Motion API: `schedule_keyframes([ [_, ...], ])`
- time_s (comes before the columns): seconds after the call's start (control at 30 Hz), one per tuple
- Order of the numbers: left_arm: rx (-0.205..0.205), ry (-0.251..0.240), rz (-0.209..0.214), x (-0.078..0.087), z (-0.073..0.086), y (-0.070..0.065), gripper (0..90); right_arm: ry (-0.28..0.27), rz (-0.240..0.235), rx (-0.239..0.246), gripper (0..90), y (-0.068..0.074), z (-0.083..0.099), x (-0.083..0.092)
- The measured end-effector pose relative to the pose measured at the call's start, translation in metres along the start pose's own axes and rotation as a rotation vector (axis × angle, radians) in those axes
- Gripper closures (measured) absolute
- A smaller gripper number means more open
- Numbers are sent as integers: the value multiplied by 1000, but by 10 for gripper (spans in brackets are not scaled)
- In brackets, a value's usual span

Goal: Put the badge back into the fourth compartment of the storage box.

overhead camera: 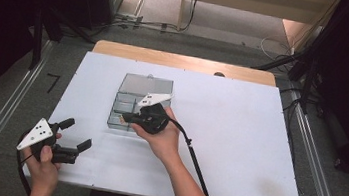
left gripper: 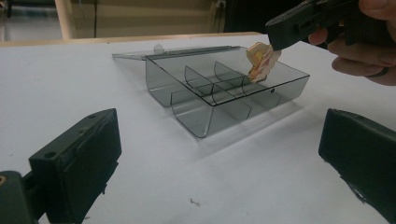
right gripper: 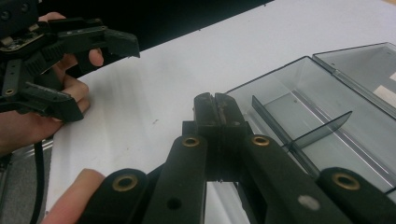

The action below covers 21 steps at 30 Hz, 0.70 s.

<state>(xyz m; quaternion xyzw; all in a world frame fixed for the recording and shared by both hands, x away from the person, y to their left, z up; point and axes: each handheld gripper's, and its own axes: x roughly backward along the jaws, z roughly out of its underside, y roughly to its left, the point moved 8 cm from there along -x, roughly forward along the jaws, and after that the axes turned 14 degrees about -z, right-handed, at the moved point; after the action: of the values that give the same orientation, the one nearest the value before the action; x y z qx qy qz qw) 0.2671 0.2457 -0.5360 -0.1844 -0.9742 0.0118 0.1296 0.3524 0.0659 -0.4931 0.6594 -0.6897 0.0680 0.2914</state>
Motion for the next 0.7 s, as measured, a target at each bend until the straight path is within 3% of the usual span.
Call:
schedule_keyframes([
  [0.7,3,0,2,0,0,0,0,-2,36,-34,878,-14,-2,-9],
])
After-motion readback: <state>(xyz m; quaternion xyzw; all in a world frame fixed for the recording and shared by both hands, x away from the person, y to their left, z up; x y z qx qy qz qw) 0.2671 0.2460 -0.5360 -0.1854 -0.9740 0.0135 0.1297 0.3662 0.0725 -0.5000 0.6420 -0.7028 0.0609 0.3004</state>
